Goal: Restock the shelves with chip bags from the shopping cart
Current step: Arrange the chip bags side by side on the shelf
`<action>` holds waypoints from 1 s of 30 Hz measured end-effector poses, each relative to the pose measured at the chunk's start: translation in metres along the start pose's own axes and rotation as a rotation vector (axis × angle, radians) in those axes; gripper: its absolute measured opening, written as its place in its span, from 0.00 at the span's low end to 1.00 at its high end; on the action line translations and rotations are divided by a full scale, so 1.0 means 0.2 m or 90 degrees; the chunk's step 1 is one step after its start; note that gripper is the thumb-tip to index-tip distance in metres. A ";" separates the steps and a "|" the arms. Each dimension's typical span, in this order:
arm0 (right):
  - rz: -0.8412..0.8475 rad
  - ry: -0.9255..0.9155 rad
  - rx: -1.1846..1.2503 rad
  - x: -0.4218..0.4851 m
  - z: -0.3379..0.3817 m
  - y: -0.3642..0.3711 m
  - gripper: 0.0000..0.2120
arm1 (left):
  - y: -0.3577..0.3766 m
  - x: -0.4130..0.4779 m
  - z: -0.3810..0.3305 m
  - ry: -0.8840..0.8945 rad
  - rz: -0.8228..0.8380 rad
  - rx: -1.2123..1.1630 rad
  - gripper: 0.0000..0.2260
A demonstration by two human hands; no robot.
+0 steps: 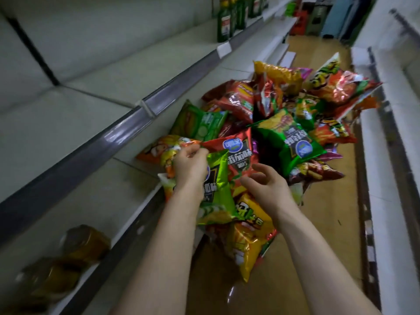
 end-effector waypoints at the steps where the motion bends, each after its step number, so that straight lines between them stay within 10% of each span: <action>1: 0.021 0.008 0.003 0.02 -0.01 0.04 0.24 | -0.07 0.03 0.03 -0.017 -0.025 -0.004 0.05; 12: 0.050 0.079 0.017 0.19 -0.12 0.05 0.25 | -0.23 0.03 0.36 -0.154 0.008 0.017 0.28; 30: 0.191 0.076 -0.046 0.31 -0.21 0.36 0.32 | -0.26 0.09 0.58 -0.172 0.058 -0.038 0.31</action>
Point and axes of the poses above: each hand's wrist, its own x-axis towards the middle knuckle, its own y-axis out of the palm, z = x × y, the point moved 4 cm from there along x, towards the middle knuckle, and after that the axes turned 13 degrees about y, right-handed, at the moved point
